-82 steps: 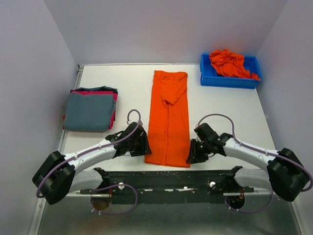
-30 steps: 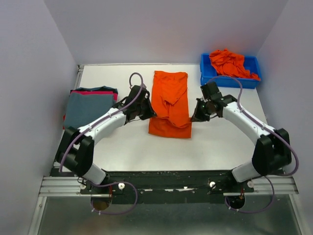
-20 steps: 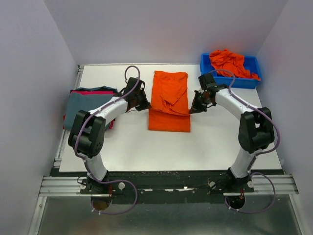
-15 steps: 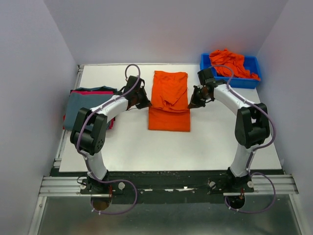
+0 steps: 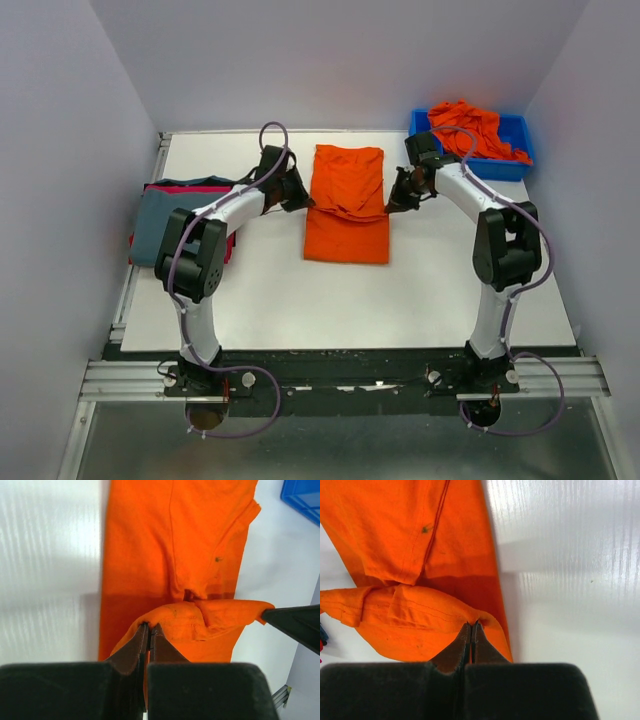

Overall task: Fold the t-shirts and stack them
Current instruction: Fold the folded rectangular tshirt in 1/3 of the way

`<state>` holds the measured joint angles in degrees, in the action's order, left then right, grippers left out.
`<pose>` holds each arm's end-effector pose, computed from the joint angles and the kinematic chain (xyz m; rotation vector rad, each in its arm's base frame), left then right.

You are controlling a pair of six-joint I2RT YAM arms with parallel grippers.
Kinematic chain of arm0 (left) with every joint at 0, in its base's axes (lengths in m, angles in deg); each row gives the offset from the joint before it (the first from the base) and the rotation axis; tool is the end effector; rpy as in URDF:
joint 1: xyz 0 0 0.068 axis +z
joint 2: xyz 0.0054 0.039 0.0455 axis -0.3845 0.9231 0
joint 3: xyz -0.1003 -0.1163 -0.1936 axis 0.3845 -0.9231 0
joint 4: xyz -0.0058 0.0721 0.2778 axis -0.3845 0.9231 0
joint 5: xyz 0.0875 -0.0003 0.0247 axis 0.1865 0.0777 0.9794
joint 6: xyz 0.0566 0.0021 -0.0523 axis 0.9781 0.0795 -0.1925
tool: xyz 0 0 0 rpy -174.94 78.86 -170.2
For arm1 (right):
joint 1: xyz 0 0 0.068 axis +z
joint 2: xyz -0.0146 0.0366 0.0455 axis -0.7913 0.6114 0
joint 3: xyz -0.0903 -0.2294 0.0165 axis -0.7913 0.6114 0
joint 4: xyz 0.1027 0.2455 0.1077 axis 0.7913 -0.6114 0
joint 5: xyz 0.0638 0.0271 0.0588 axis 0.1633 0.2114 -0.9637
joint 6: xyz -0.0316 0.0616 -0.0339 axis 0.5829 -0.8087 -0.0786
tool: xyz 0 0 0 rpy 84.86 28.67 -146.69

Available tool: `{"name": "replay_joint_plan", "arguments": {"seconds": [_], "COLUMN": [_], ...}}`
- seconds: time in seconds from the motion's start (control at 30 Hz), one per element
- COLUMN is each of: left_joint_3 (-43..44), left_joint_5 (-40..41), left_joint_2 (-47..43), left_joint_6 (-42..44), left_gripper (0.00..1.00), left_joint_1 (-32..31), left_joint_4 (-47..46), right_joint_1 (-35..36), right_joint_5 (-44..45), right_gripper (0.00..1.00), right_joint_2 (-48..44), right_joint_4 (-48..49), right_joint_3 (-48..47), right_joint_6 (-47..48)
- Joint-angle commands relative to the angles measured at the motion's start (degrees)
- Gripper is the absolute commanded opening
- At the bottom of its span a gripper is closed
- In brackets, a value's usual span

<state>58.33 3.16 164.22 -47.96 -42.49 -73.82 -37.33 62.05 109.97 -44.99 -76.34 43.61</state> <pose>0.4269 -0.1717 0.1445 -0.4135 2.4322 -0.8309 0.4340 0.1289 0.1542 0.3556 2.7214 0.5019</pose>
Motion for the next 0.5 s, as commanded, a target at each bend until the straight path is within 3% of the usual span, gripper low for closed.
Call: {"name": "replay_joint_plan", "arguments": {"seconds": [0.0,0.17,0.2,0.23,0.27,0.3,0.37,0.43,0.47], "left_joint_3": [5.11,8.37,8.89,9.25,9.34,8.99,6.45,2.5,0.48], "left_joint_5": [-3.56,-3.21,-3.12,-3.03,-2.34,-1.28,0.83,2.15,2.76], "left_joint_2": [4.08,6.8,7.24,7.51,7.43,6.82,4.01,-0.29,-2.22], "left_joint_6": [0.91,0.83,0.83,0.83,0.91,1.09,1.88,2.67,3.11], "left_gripper": [0.0,0.0,0.03,0.16,0.37,0.51,0.69,0.84,0.86], "left_joint_1": [0.63,0.89,1.07,1.42,1.51,1.6,1.51,1.42,1.33], "left_joint_4": [-1.12,0.11,0.55,0.81,1.51,2.04,1.96,1.26,1.17], "right_joint_1": [-0.66,-1.01,-1.18,-1.27,-1.36,-1.36,-1.36,-1.36,-1.45], "right_joint_5": [-1.12,-1.56,-1.56,-1.39,-0.43,0.36,0.28,-0.15,-0.5], "right_gripper": [0.01,0.01,0.07,0.22,0.52,0.65,0.74,0.74,0.74], "right_joint_2": [2.59,4.96,5.66,6.1,6.37,5.67,2.43,-2.57,-4.77], "right_joint_4": [-1.51,-1.43,-1.69,-2.22,-3.0,-3.19,-0.92,2.07,3.48], "right_joint_3": [-3.17,-5.63,-6.42,-7.38,-7.91,-7.31,-3.28,2.95,6.2], "right_joint_6": [0.65,0.74,0.74,0.74,0.39,0.21,0.13,-0.31,-0.4]}}
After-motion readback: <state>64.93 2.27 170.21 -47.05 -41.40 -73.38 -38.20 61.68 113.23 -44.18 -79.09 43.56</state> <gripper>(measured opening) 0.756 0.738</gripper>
